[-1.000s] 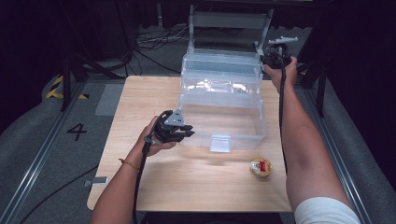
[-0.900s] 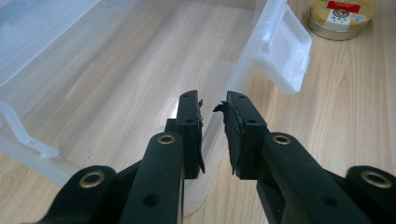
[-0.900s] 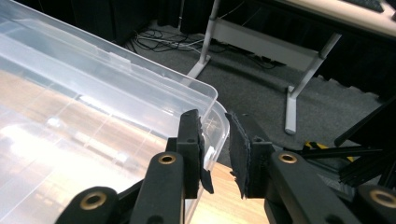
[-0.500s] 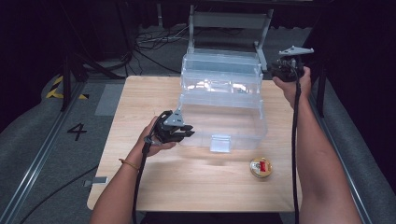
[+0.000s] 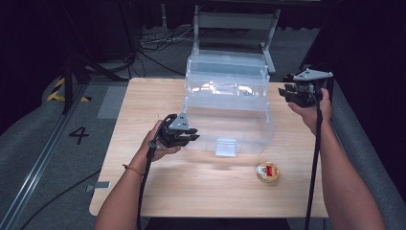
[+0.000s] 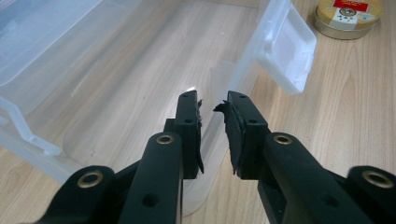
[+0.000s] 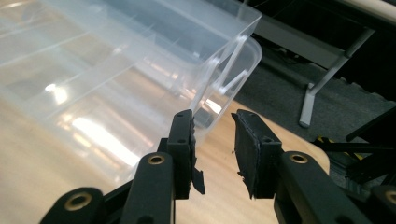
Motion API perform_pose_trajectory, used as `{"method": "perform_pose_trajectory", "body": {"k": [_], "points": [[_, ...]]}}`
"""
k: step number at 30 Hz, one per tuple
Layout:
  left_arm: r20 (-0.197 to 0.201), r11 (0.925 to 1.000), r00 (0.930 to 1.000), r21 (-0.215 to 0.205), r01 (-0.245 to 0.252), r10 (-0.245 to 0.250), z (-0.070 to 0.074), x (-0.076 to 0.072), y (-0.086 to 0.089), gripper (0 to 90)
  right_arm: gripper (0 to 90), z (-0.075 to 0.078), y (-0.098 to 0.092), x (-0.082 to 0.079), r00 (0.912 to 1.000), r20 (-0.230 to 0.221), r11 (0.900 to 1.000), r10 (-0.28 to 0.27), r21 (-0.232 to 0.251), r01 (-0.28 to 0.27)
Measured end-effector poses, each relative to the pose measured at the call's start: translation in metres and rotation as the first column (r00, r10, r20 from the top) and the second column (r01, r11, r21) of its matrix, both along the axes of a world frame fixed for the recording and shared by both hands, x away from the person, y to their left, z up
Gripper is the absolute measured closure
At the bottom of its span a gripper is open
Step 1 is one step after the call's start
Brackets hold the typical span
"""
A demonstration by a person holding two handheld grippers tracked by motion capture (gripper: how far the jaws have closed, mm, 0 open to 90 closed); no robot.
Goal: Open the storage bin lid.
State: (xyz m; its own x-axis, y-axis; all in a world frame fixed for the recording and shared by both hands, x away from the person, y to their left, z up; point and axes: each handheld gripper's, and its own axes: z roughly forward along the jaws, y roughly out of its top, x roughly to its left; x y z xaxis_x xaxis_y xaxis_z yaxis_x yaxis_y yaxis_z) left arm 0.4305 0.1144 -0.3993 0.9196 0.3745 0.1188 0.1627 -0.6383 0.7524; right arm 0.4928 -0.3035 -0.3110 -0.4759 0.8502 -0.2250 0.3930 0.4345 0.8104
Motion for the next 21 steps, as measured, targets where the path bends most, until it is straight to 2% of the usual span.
{"method": "perform_pose_trajectory", "body": {"k": [11, 21], "points": [[-0.005, 1.0000, 1.0000, -0.005, 0.003, -0.003, 0.000, 0.000, 0.000, 75.9, 62.2, -0.015, -0.012, -0.036, 0.9973, -0.048, 0.998, 0.056, -0.028, -0.057], [-0.006, 1.0000, 1.0000, -0.004, 0.000, 0.000, 0.000, 0.000, 0.000, 75.7, 54.6, -0.028, -0.021, -0.064, 0.9897, -0.106, 0.994, 0.096, -0.050, -0.102]]}}
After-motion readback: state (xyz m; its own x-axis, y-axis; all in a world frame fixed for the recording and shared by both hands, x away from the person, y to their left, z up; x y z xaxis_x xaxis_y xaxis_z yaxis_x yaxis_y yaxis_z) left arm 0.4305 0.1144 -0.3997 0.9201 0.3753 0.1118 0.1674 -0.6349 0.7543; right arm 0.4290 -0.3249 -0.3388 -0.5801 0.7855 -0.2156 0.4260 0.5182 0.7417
